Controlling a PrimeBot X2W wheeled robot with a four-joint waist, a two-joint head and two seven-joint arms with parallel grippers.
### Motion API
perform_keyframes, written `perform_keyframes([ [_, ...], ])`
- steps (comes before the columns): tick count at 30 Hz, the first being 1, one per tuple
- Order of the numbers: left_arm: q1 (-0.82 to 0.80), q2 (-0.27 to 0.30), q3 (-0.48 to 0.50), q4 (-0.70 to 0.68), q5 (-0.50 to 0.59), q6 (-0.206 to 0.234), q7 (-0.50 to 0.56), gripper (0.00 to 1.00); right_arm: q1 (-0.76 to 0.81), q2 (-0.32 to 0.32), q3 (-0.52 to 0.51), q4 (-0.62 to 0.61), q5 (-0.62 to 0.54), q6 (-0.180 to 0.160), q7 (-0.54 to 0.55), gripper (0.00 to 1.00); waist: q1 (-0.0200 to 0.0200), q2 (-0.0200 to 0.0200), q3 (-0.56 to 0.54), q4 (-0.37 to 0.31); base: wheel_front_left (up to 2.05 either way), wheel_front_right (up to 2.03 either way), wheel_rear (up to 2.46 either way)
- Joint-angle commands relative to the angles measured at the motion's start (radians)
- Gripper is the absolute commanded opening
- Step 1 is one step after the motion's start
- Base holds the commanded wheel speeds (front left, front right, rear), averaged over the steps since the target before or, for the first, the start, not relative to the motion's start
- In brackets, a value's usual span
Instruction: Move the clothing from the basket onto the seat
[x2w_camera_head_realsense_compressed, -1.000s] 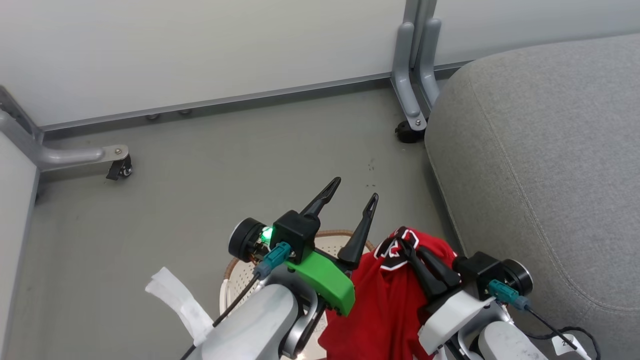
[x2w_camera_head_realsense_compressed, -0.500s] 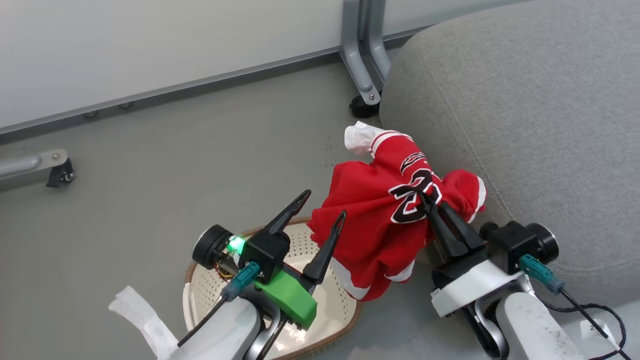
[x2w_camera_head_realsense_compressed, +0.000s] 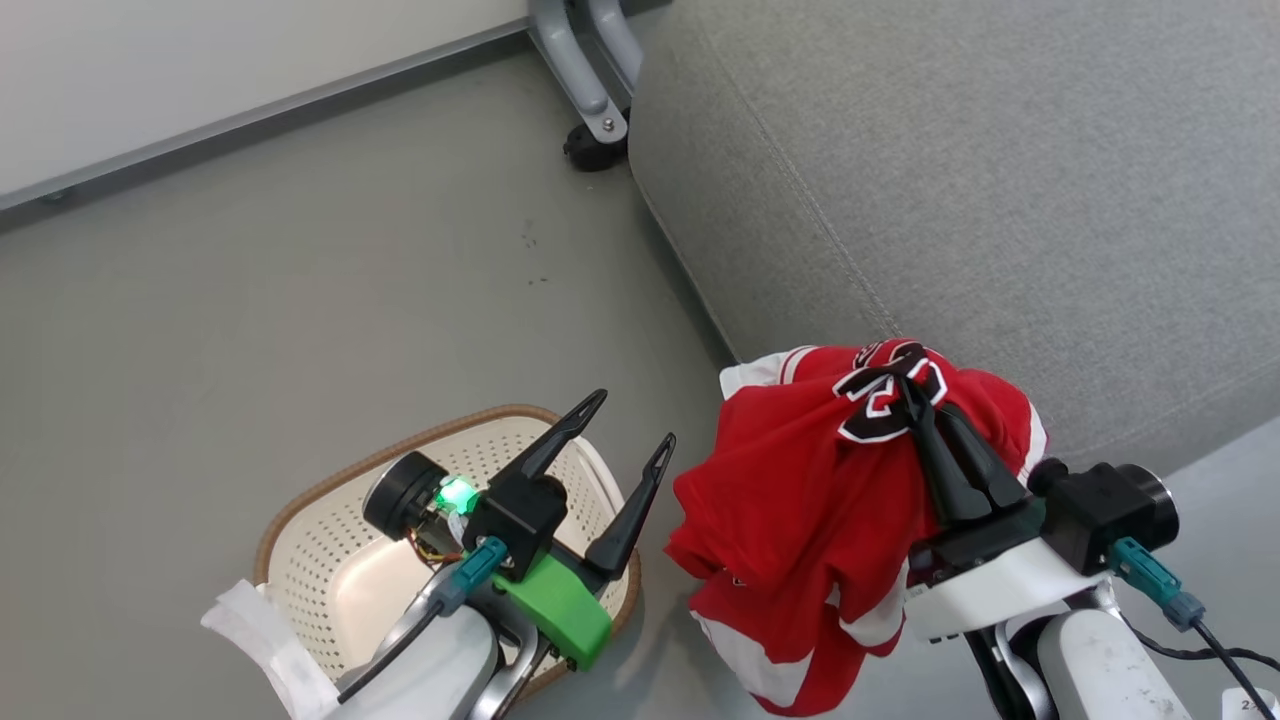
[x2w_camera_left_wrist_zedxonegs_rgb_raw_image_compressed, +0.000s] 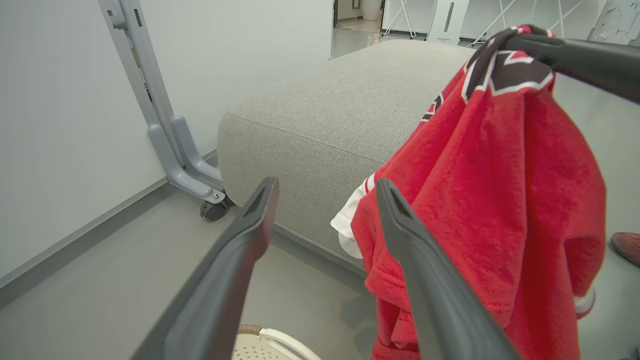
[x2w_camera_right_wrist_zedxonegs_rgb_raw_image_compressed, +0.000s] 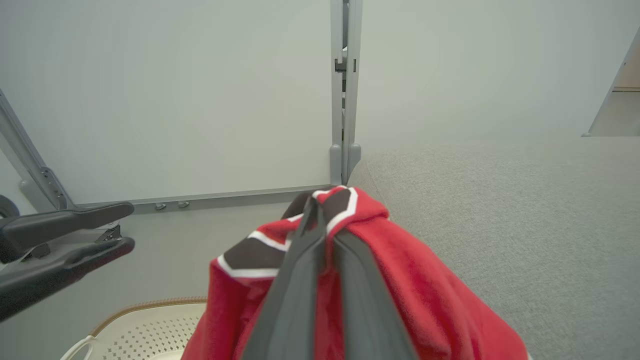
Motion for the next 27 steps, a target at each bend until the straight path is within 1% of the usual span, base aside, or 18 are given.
perform_keyframes([
  [1, -0.008, 0.014, -0.001, 0.003, 0.012, -0.001, -0.001, 1.0, 0.014, 0.003, -0.01, -0.018, -0.004, -0.001, -0.002, 0.0, -0.0001, -0.0001, 0.059, -0.066, 0.0, 0.0, 0.0],
  [5, -0.02, 0.026, -0.013, -0.003, 0.023, -0.003, 0.01, 1.0, 0.038, 0.007, -0.029, -0.049, -0.005, -0.001, -0.002, 0.0, -0.0001, -0.0001, 0.089, -0.103, 0.0, 0.0, 0.0],
  [10, -0.034, 0.042, -0.027, -0.019, 0.038, 0.0, 0.039, 1.0, 0.025, 0.009, -0.063, -0.105, 0.035, -0.001, -0.002, 0.0, -0.0001, -0.0001, 0.13, -0.138, 0.0, 0.0, 0.0],
  [14, -0.055, 0.05, -0.041, -0.04, 0.052, -0.006, 0.065, 1.0, -0.039, 0.008, -0.104, -0.156, 0.033, -0.001, -0.002, 0.0, -0.0001, -0.0001, 0.172, -0.148, 0.0, 0.0, 0.0],
  [18, -0.098, 0.057, -0.05, -0.077, 0.07, -0.012, 0.102, 1.0, -0.162, 0.002, -0.202, -0.205, 0.035, -0.001, -0.002, 0.0, -0.0001, -0.0001, 0.24, -0.132, 0.0, 0.0, 0.0],
  [22, -0.148, 0.055, -0.056, -0.11, 0.084, -0.02, 0.129, 1.0, -0.308, -0.064, -0.307, -0.21, 0.07, -0.001, -0.002, 0.0, -0.0001, -0.0001, 0.31, -0.089, 0.0, 0.0, 0.0],
  [26, -0.187, 0.064, -0.06, -0.145, 0.101, -0.023, 0.15, 1.0, -0.46, -0.163, -0.402, -0.156, 0.12, -0.001, -0.002, 0.0, -0.0001, -0.0001, 0.377, -0.051, 0.0, 0.0, 0.0],
  [27, -0.195, 0.068, -0.063, -0.155, 0.106, -0.023, 0.156, 1.0, -0.503, -0.198, -0.426, -0.13, 0.137, -0.001, -0.002, 0.0, -0.0001, -0.0001, 0.396, -0.038, 0.0, 0.0, 0.0],
])
